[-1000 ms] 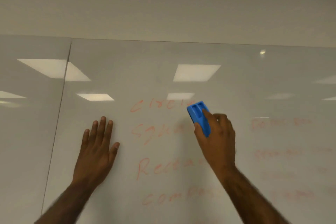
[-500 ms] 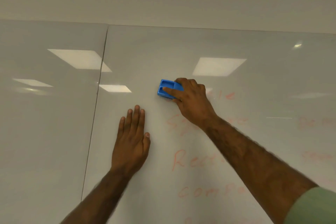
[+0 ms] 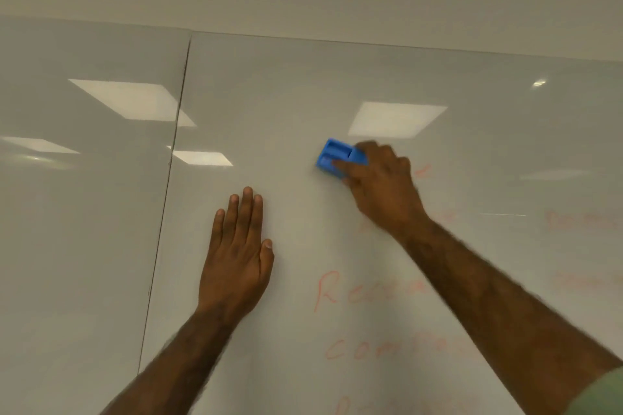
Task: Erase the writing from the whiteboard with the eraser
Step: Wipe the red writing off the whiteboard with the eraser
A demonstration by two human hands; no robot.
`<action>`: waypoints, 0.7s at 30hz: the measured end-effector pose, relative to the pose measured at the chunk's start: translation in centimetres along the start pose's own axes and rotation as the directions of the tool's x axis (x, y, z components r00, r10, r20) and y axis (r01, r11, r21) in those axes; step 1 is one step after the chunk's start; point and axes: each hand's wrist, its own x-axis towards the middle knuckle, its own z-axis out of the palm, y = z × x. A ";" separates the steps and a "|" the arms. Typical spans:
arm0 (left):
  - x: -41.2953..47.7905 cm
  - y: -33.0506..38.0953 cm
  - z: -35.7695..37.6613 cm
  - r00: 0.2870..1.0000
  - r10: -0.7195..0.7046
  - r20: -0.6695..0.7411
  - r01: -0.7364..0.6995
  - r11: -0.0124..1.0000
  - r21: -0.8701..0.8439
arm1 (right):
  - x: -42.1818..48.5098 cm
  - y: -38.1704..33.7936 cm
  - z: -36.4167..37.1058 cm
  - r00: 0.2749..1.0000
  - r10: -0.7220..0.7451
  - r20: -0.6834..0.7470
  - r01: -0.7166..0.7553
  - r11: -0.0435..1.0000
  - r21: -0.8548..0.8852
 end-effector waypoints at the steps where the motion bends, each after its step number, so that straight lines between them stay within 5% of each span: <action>1: 0.0 0.1 0.0 1.000 -0.003 -0.001 0.003 1.000 0.002 | 0.9 0.4 -0.2 0.998 0.068 -0.003 -0.068 0.998 -0.001; 4: 0.0 0.0 0.0 1.000 -0.002 0.003 0.002 1.000 -0.007 | -0.3 -1.5 0.4 0.991 0.129 -0.036 -0.130 0.991 -0.043; 9: -0.2 0.1 -0.1 1.000 -0.014 0.020 0.015 1.000 -0.021 | -6.1 -6.1 1.8 0.996 -0.087 0.011 0.087 0.996 -0.031; 16: -0.1 0.5 -0.4 0.999 -0.023 0.024 0.024 0.999 -0.022 | -3.7 3.4 -0.6 0.911 0.400 -0.102 -0.411 0.902 -0.134; 19: -0.2 0.5 -0.5 0.999 -0.032 0.020 0.032 0.999 -0.022 | -4.2 0.1 0.3 0.920 0.386 -0.064 -0.391 0.912 -0.122; 21: -0.2 0.6 -0.4 0.999 -0.033 0.013 0.034 0.999 -0.025 | -5.7 -3.4 1.4 0.970 0.235 -0.058 -0.240 0.964 -0.118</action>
